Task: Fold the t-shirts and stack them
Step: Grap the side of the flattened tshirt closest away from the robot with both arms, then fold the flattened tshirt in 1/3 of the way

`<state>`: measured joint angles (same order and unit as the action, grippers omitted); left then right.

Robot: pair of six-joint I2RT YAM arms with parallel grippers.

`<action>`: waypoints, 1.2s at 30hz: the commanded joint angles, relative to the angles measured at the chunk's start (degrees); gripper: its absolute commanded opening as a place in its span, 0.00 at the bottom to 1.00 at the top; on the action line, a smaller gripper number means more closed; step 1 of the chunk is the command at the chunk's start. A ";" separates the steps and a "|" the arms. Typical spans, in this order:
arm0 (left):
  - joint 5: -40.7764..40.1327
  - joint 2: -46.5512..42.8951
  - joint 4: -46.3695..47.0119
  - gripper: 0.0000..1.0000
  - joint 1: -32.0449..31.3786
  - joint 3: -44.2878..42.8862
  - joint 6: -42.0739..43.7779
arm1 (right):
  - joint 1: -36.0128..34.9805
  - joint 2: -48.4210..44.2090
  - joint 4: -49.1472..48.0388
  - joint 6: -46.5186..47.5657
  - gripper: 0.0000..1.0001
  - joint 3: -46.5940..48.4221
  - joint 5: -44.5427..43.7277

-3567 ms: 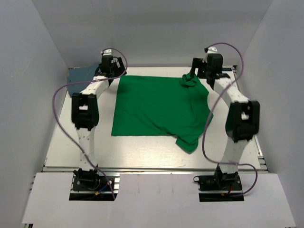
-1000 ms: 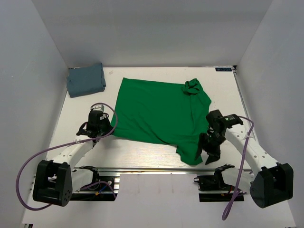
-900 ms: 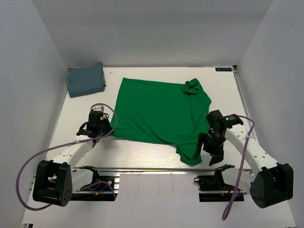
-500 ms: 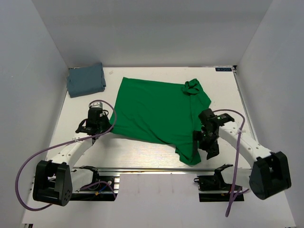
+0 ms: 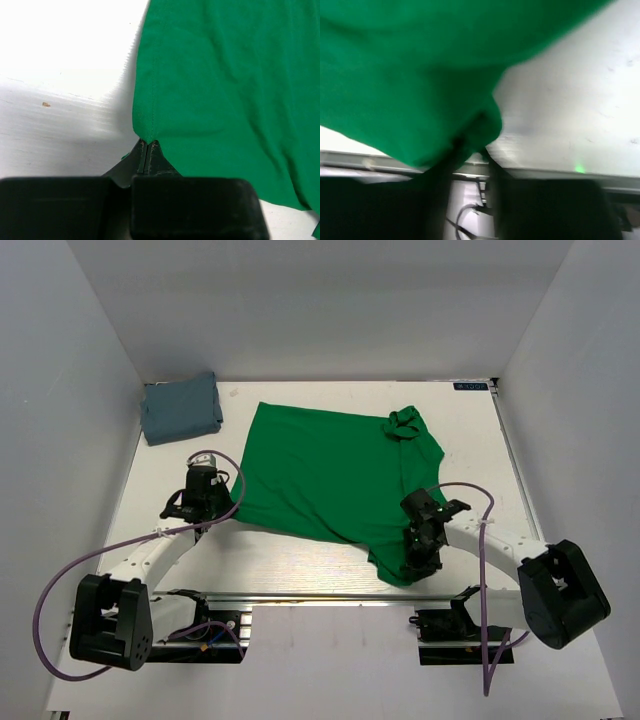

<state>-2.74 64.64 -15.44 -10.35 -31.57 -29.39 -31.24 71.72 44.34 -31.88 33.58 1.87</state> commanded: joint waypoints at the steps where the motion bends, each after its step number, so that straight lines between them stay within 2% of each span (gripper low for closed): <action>1: 0.11 0.22 -0.11 0.00 -0.20 -0.77 -0.14 | -1.18 0.97 -7.95 -3.19 0.07 -1.68 1.21; 2: 0.11 0.22 -0.11 0.00 -0.20 -0.77 -0.14 | -1.27 0.09 -7.08 -3.71 0.00 -1.24 0.86; 6: 0.63 -1.00 -1.34 0.00 -0.20 -0.77 -0.14 | -1.45 -6.39 3.20 -3.81 0.00 5.85 2.34; 9: 0.11 -2.41 -3.79 0.00 -0.20 -1.83 -1.19 | -0.93 -10.35 9.88 -3.72 0.00 9.55 7.70; 14: 0.11 -6.19 -6.44 0.00 -0.20 -2.44 -3.22 | -1.10 -12.57 19.82 -2.14 0.00 12.03 13.15; 20: -1.21 -7.43 -7.76 0.00 -0.20 -2.97 -3.75 | -0.84 -13.28 14.82 -1.17 0.00 13.52 11.42; 25: -1.21 -3.13 -7.15 0.00 -0.20 -5.94 -3.75 | -0.13 -11.17 11.13 -3.36 0.00 18.01 -0.61; 31: -1.92 0.83 -4.16 0.00 -0.20 -11.39 -4.36 | 3.03 -6.43 4.28 -4.60 0.00 21.52 -4.68; 36: -2.44 7.50 -2.84 0.00 0.42 -16.49 -4.36 | 7.15 -3.08 3.21 -4.42 0.00 26.96 -8.19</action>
<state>-3.88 69.95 -20.32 -10.24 -44.27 -33.47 -26.30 67.85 50.41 -35.66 56.03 -1.78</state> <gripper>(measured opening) 0.011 0.014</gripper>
